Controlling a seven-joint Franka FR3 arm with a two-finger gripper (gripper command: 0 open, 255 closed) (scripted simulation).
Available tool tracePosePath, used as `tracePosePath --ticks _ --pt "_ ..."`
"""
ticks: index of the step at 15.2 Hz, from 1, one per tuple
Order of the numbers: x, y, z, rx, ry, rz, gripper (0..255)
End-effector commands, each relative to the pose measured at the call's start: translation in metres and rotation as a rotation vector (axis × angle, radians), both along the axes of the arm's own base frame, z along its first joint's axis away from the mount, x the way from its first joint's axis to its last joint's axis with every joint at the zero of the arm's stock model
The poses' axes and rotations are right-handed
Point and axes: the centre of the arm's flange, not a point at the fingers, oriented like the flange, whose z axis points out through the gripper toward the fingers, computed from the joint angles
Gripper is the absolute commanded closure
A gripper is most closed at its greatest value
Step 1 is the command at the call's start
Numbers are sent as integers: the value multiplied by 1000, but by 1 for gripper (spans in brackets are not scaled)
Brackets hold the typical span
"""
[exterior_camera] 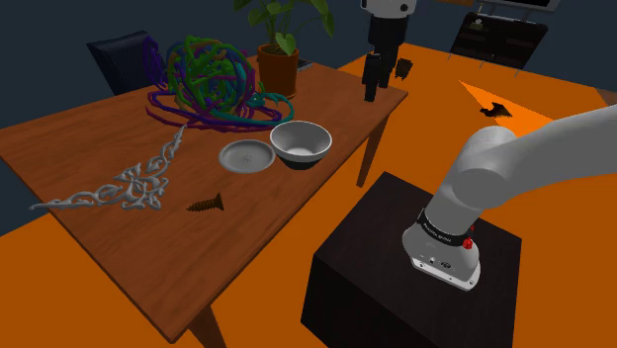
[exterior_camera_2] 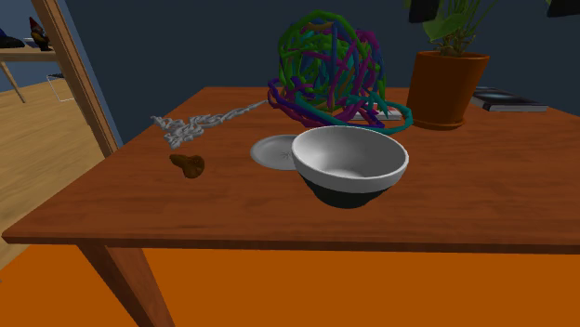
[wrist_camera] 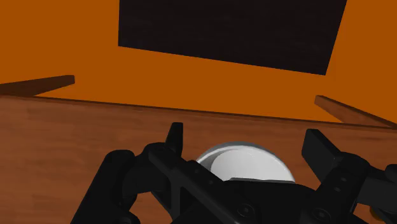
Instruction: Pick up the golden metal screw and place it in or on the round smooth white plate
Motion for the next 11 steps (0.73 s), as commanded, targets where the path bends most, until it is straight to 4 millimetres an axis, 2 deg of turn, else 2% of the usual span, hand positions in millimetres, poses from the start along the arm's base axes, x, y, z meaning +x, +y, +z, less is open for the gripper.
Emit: tracePosePath --ticks 1,11 --pt "0 0 0 0 0 0 0" --pt "54 100 -61 25 9 -61 0"
